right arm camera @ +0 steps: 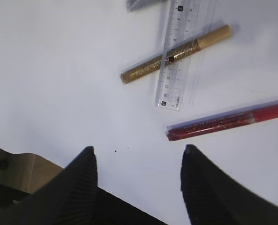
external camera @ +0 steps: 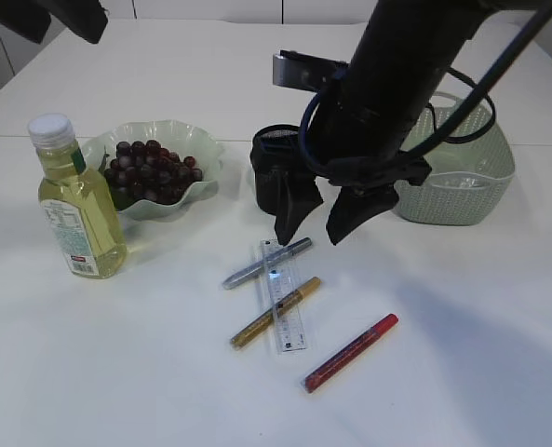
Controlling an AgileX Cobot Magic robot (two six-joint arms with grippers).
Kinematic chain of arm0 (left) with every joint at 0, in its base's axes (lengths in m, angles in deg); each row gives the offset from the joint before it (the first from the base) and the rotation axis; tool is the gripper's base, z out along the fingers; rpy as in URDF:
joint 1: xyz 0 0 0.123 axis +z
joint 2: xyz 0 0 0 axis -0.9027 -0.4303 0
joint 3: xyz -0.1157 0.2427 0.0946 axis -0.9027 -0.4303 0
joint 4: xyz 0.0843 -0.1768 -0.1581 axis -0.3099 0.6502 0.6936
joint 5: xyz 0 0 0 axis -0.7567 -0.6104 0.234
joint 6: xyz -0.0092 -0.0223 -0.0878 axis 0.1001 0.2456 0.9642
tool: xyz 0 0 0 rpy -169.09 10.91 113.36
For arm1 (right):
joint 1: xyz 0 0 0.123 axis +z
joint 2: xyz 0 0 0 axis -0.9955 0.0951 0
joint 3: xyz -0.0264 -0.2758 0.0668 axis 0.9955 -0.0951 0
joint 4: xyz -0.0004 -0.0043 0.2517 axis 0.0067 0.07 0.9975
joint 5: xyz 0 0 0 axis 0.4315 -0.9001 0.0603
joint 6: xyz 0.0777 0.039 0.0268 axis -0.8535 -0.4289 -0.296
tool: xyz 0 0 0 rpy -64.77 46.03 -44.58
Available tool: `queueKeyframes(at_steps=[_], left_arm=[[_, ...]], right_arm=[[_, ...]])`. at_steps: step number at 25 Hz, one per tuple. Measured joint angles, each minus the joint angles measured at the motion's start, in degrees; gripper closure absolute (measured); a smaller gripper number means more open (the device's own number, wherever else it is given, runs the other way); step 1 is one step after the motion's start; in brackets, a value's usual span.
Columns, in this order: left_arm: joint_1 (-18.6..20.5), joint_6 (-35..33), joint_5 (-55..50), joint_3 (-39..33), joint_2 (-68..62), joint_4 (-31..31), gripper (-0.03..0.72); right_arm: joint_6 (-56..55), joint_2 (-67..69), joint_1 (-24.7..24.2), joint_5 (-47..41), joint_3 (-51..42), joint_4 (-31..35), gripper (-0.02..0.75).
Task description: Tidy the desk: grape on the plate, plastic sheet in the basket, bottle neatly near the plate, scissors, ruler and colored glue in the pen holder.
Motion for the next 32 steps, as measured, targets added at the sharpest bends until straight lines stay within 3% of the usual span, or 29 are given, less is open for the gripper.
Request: queueKeyframes(at_steps=[10,23,32], left_arm=[[0.0,-1.71,-0.22,0.0,0.74,0.55,0.297],[0.0,-2.85,-0.3,0.0,1.66,0.55,0.305],[0.0,-3.2,-0.45,-0.47,1.66,0.0,0.306]], right_arm=[[-2.26,7.74,0.71,0.0,7.97,-0.11,0.286],[-5.77,15.68,2.52,4.22,9.42,-8.01,0.286],[-7.15,25.83,2.97,0.39,20.58,-11.46,0.286]])
